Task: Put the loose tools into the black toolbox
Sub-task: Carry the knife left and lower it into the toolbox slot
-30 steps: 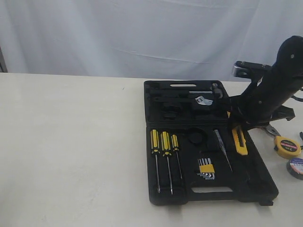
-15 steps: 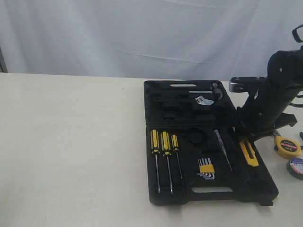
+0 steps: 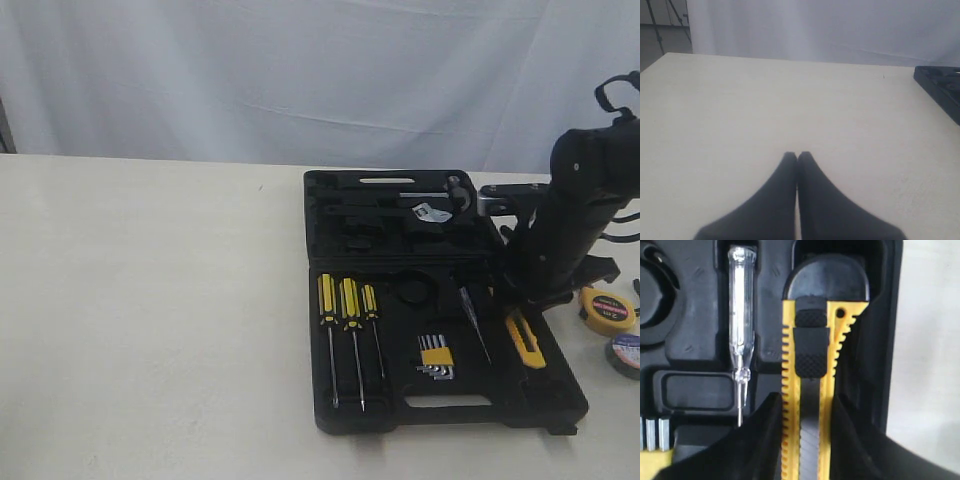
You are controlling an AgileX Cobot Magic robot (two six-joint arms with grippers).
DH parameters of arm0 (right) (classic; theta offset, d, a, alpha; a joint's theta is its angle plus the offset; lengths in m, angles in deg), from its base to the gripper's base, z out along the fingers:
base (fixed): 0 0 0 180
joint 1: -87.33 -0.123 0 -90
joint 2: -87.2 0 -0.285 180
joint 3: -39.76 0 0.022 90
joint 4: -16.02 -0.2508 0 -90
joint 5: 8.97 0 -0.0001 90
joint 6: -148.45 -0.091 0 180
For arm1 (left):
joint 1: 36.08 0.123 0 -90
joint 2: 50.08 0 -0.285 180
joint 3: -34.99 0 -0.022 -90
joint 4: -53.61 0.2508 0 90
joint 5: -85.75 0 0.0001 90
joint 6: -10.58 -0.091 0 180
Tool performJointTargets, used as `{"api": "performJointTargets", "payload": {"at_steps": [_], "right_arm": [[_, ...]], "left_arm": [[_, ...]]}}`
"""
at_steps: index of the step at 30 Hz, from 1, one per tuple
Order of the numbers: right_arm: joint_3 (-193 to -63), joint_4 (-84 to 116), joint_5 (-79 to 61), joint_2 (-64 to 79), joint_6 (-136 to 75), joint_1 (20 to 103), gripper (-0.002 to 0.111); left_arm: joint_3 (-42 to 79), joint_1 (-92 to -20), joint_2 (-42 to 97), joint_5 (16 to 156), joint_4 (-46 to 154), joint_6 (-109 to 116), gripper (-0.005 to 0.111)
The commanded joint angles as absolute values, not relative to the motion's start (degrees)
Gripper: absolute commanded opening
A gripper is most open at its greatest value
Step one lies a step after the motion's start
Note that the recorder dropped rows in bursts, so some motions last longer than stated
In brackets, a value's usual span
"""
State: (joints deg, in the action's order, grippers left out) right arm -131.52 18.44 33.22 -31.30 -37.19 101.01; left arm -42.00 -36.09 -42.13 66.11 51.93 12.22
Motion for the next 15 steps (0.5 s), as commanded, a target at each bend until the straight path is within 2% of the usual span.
{"api": "performJointTargets", "payload": {"at_steps": [1,15], "right_arm": [[-131.8,19.0,32.7,-31.7,-36.6,101.0,0.000],[-131.8,19.1,31.5,-31.7,-36.6,101.0,0.000]], "left_arm": [[-42.2,-36.5,-42.3,66.1,51.7,12.3,0.000],[-42.2,-36.5,-42.3,66.1,51.7,12.3,0.000]]}}
